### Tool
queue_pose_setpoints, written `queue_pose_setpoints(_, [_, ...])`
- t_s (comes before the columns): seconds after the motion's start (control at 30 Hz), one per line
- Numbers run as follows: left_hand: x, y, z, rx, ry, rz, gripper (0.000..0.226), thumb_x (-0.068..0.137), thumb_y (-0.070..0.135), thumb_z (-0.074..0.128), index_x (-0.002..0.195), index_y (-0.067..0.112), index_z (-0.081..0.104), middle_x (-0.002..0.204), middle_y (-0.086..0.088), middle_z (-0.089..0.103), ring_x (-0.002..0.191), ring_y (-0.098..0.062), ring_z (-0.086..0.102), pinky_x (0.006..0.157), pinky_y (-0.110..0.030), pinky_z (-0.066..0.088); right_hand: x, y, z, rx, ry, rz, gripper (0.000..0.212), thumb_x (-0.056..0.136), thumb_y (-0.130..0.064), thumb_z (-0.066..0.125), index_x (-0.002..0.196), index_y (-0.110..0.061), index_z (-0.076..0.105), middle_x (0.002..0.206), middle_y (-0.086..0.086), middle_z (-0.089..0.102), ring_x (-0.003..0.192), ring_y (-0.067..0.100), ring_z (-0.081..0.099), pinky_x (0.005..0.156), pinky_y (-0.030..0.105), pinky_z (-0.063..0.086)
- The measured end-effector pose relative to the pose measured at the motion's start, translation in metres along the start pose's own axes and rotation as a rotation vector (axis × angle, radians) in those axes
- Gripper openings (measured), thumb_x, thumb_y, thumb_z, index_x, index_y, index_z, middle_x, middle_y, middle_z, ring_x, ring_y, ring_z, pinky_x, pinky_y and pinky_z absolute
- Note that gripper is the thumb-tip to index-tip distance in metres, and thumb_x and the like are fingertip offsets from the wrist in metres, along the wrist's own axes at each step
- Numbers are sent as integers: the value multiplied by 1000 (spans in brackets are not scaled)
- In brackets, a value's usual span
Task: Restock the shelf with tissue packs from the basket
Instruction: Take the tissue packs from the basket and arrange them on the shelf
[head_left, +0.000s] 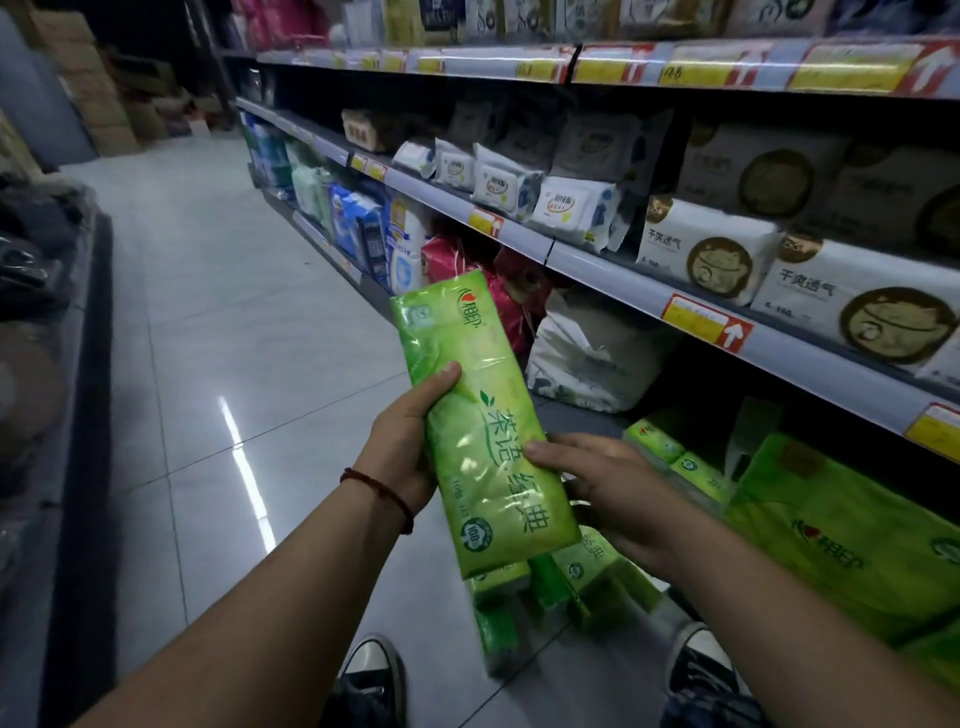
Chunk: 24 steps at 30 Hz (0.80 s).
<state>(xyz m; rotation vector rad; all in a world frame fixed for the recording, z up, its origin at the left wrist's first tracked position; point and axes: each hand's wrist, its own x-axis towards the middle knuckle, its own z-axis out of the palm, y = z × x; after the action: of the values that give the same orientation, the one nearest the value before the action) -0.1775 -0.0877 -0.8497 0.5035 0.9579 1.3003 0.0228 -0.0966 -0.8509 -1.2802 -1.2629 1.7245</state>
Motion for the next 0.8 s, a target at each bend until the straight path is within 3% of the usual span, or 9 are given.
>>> queue_pose_setpoints(0.1, [6, 3, -4, 55, -26, 0, 48, 95, 34, 68, 136, 10, 62, 129, -19, 71, 121, -40, 67, 103, -56, 53, 6, 0, 0, 112, 37, -28, 32, 91, -23, 73, 112, 0, 73, 111, 21, 75, 97, 34, 70, 85, 44, 55])
queue_pose_setpoints(0.23, [11, 0, -10, 319, -22, -89, 54, 81, 34, 84, 127, 9, 70, 124, -16, 74, 119, -39, 68, 105, -56, 53, 13, 4, -6, 207, 52, 1, 39, 93, -22, 71, 122, 4, 69, 115, 20, 75, 115, 46, 66, 103, 55, 53])
queue_pose_setpoints(0.3, [11, -5, -11, 412, -22, -110, 52, 79, 33, 84, 123, 8, 73, 119, -14, 76, 118, -39, 68, 105, -54, 53, 15, 6, -8, 228, 54, 28, 41, 94, -20, 70, 125, 6, 66, 116, 20, 75, 111, 47, 68, 100, 56, 54])
queue_pose_setpoints(0.4, [15, -7, -13, 435, -61, -106, 64, 70, 33, 90, 126, 8, 71, 123, -16, 74, 122, -43, 65, 108, -59, 49, 15, 8, -12, 206, 34, 52, 41, 92, -18, 72, 125, 5, 66, 110, 16, 76, 87, 34, 75, 88, 48, 60])
queue_pose_setpoints(0.47, [18, -7, -16, 439, -85, -89, 60, 72, 28, 88, 127, 9, 70, 123, -17, 74, 124, -44, 64, 110, -61, 47, 15, 9, -13, 203, 29, 53, 42, 91, -20, 73, 125, 5, 67, 103, 14, 74, 81, 30, 73, 85, 48, 60])
queue_pose_setpoints(0.57, [19, -10, -13, 437, -123, -73, 56, 76, 22, 86, 128, 11, 69, 124, -18, 74, 124, -44, 64, 110, -61, 47, 16, 8, -12, 231, 66, 38, 44, 91, -32, 74, 123, -2, 70, 107, 13, 75, 80, 30, 73, 78, 48, 60])
queue_pose_setpoints(0.67, [20, -12, -12, 468, -149, -109, 60, 76, 31, 83, 132, 17, 67, 126, -14, 73, 122, -41, 66, 109, -60, 48, 17, 9, -14, 256, 106, 42, 43, 91, -34, 75, 122, -4, 70, 116, 14, 75, 86, 32, 75, 78, 48, 62])
queue_pose_setpoints(0.8, [15, -11, -16, 670, -171, -271, 64, 70, 41, 91, 126, 18, 71, 122, -10, 76, 118, -35, 69, 103, -55, 54, 19, 15, -20, 315, 122, 118, 35, 94, -32, 71, 116, -5, 72, 96, 9, 77, 84, 35, 74, 84, 51, 61])
